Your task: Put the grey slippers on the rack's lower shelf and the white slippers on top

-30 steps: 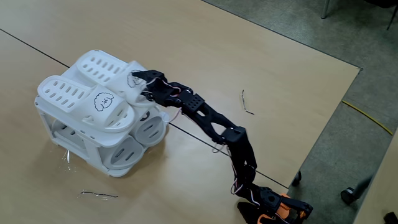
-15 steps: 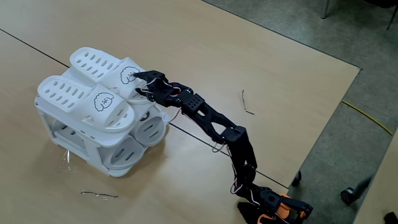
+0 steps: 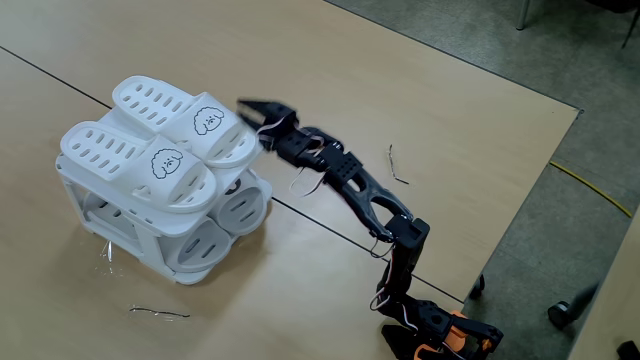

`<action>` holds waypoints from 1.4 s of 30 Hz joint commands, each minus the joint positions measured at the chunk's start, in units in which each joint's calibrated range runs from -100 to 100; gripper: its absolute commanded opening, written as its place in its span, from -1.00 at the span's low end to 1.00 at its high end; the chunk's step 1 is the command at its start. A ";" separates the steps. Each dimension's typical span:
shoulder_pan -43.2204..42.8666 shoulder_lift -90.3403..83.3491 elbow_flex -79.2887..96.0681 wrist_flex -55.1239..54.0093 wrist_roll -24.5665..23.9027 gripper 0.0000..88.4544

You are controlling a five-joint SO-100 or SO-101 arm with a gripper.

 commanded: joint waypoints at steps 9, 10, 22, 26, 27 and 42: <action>12.73 -11.01 -15.35 -5.46 0.37 -0.98; 12.73 -15.80 -9.66 -5.46 0.37 -0.98; -0.92 -61.74 86.77 -66.98 0.37 -0.98; -3.22 -72.51 104.46 -85.96 0.37 -0.98; -3.22 -75.37 108.33 -90.45 0.37 -0.98; -5.36 -95.73 112.85 -128.15 0.37 -0.98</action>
